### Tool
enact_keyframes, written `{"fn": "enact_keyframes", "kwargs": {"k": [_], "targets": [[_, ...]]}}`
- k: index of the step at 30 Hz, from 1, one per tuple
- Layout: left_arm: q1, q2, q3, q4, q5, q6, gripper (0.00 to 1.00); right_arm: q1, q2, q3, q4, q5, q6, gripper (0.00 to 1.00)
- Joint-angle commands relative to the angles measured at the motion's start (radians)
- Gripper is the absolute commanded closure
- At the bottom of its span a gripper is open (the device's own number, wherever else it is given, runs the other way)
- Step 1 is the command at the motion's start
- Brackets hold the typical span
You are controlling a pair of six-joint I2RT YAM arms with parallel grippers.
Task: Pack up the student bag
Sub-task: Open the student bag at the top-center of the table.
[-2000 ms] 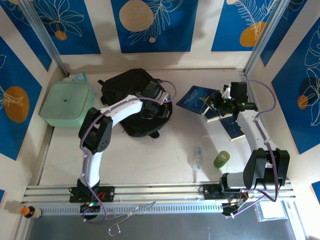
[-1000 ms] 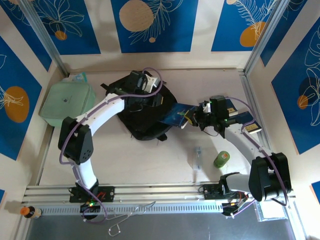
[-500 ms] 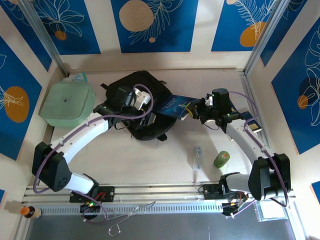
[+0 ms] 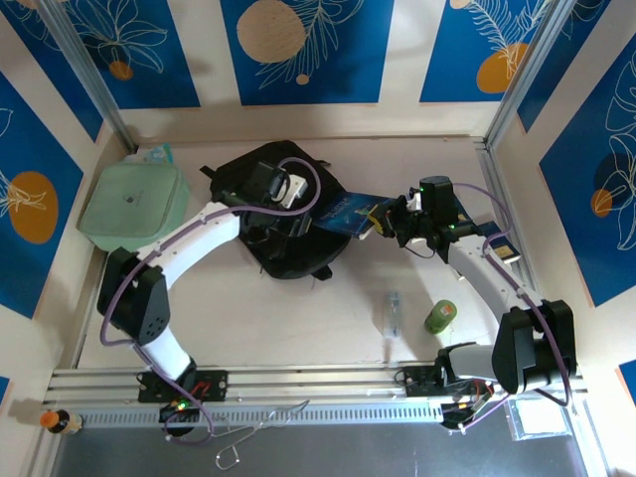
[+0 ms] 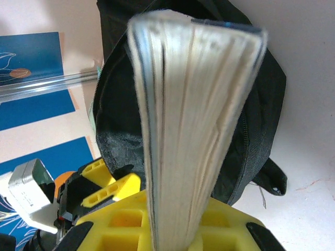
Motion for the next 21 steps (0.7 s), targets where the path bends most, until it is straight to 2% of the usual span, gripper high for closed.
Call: {"fn": "enact_keyframes", "kwargs": {"k": [1, 10, 14, 21], "targets": [[-0.007, 0.038, 0.078, -0.067, -0.012, -0.004, 0.52, 0.005, -0.009, 0.024, 0.039, -0.046, 0.002, 1.0], [-0.011, 0.044, 0.178, -0.147, -0.107, 0.069, 1.0, 0.004, -0.01, 0.008, 0.014, -0.032, -0.025, 1.0], [-0.011, -0.005, 0.196, -0.126, -0.103, 0.074, 1.0, 0.034, -0.015, 0.006, -0.041, 0.02, -0.079, 1.0], [-0.012, -0.121, 0.164, 0.049, -0.053, 0.088, 1.0, 0.131, -0.009, -0.006, -0.052, 0.102, -0.087, 1.0]]}}
